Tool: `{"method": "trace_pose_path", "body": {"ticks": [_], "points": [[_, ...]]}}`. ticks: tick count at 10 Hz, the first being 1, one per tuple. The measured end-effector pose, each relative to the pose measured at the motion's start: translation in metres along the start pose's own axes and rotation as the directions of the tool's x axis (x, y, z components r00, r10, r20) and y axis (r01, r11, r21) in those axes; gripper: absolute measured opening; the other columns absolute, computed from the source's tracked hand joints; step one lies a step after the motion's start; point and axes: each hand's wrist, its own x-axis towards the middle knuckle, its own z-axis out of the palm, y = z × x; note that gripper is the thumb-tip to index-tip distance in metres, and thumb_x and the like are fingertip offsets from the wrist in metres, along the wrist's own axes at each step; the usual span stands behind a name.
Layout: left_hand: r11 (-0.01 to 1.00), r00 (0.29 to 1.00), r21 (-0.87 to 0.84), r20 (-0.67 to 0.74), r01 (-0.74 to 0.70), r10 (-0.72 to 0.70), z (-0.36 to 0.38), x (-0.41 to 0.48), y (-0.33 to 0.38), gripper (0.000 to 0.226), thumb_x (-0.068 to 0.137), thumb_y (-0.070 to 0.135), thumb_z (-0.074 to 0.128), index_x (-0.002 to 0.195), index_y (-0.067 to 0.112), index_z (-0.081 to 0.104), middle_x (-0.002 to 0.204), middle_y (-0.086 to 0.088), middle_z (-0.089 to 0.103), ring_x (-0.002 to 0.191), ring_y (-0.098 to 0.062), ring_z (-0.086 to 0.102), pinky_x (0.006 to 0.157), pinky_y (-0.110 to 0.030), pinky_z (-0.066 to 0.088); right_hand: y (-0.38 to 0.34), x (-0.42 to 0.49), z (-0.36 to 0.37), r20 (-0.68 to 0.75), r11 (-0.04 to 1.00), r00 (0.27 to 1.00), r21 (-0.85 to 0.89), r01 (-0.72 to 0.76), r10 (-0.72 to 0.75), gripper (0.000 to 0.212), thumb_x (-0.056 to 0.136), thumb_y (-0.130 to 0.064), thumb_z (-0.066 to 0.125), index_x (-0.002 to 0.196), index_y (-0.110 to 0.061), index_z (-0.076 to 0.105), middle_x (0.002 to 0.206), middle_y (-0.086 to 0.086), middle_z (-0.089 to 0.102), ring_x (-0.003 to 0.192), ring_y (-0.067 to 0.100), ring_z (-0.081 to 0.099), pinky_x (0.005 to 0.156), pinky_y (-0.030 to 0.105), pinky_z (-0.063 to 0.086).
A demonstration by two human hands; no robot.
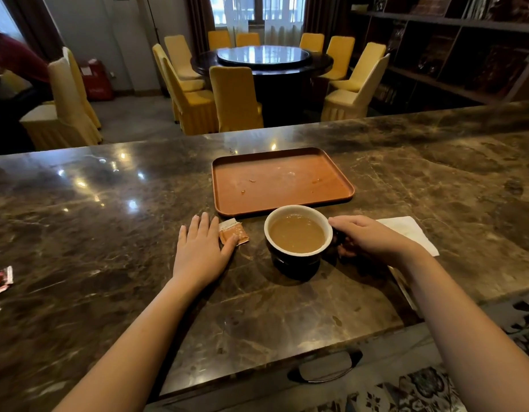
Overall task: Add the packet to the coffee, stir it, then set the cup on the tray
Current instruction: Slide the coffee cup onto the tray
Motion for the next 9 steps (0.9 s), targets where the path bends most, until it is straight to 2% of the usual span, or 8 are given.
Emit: {"method": "trace_pose_path", "body": {"ticks": [2, 3, 5, 7, 8, 9], "points": [[1.000, 1.000, 0.004, 0.005, 0.003, -0.003, -0.001, 0.001, -0.001, 0.071, 0.088, 0.060, 0.022, 0.145, 0.017, 0.015, 0.157, -0.007, 0.009, 0.145, -0.023, 0.004, 0.117, -0.044, 0.003, 0.009, 0.002, 0.003, -0.003, 0.998, 0.999, 0.050, 0.035, -0.035, 0.035, 0.093, -0.040, 0.043, 0.066, -0.022, 0.057, 0.062, -0.002, 0.044, 0.052, 0.008, 0.039, 0.048, 0.018, 0.033], [1.000, 1.000, 0.006, -0.001, 0.001, -0.001, 0.000, 0.000, -0.001, 0.071, 0.088, 0.060, 0.022, 0.145, 0.017, 0.015, 0.157, -0.007, 0.009, 0.145, -0.024, 0.004, 0.117, -0.045, 0.004, 0.016, 0.002, 0.006, -0.031, 0.992, 0.996, 0.090, 0.087, -0.084, 0.036, 0.091, -0.043, 0.044, 0.064, -0.021, 0.052, 0.060, -0.004, 0.042, 0.052, 0.010, 0.036, 0.049, 0.021, 0.031], [1.000, 1.000, 0.005, -0.011, -0.001, 0.001, 0.000, 0.000, -0.001, 0.071, 0.088, 0.059, 0.021, 0.145, 0.017, 0.014, 0.157, -0.007, 0.010, 0.145, -0.024, 0.004, 0.117, -0.044, 0.004, 0.019, 0.005, 0.007, -0.062, 0.973, 0.992, 0.196, 0.124, -0.114, 0.034, 0.091, -0.039, 0.048, 0.066, -0.016, 0.050, 0.059, -0.001, 0.039, 0.053, 0.012, 0.032, 0.050, 0.023, 0.029], [1.000, 1.000, 0.006, -0.005, 0.005, -0.005, -0.001, -0.001, 0.000, 0.071, 0.088, 0.059, 0.021, 0.145, 0.017, 0.014, 0.157, -0.007, 0.009, 0.145, -0.023, 0.003, 0.117, -0.044, 0.003, 0.010, 0.021, 0.000, -0.045, 0.935, 0.986, 0.313, 0.166, -0.160, 0.031, 0.085, -0.038, 0.051, 0.062, -0.017, 0.056, 0.056, -0.001, 0.039, 0.050, 0.012, 0.031, 0.051, 0.027, 0.024], [1.000, 1.000, 0.001, -0.011, 0.000, 0.000, -0.001, -0.001, -0.001, 0.071, 0.088, 0.059, 0.021, 0.145, 0.017, 0.014, 0.157, -0.007, 0.009, 0.145, -0.022, 0.003, 0.117, -0.043, 0.003, -0.004, 0.034, -0.006, -0.047, 0.937, 0.978, 0.279, 0.208, -0.203, 0.037, 0.086, -0.037, 0.048, 0.054, -0.023, 0.059, 0.057, 0.001, 0.038, 0.049, 0.011, 0.034, 0.047, 0.021, 0.029], [1.000, 1.000, -0.009, -0.017, -0.007, 0.007, 0.000, -0.001, -0.001, 0.070, 0.089, 0.059, 0.021, 0.145, 0.018, 0.013, 0.157, -0.006, 0.009, 0.145, -0.022, 0.003, 0.116, -0.042, 0.002, -0.013, 0.053, -0.017, -0.052, 0.937, 0.977, 0.276, 0.215, -0.209, 0.036, 0.091, -0.033, 0.045, 0.060, -0.016, 0.050, 0.058, 0.002, 0.038, 0.048, 0.010, 0.037, 0.045, 0.018, 0.032]]}}
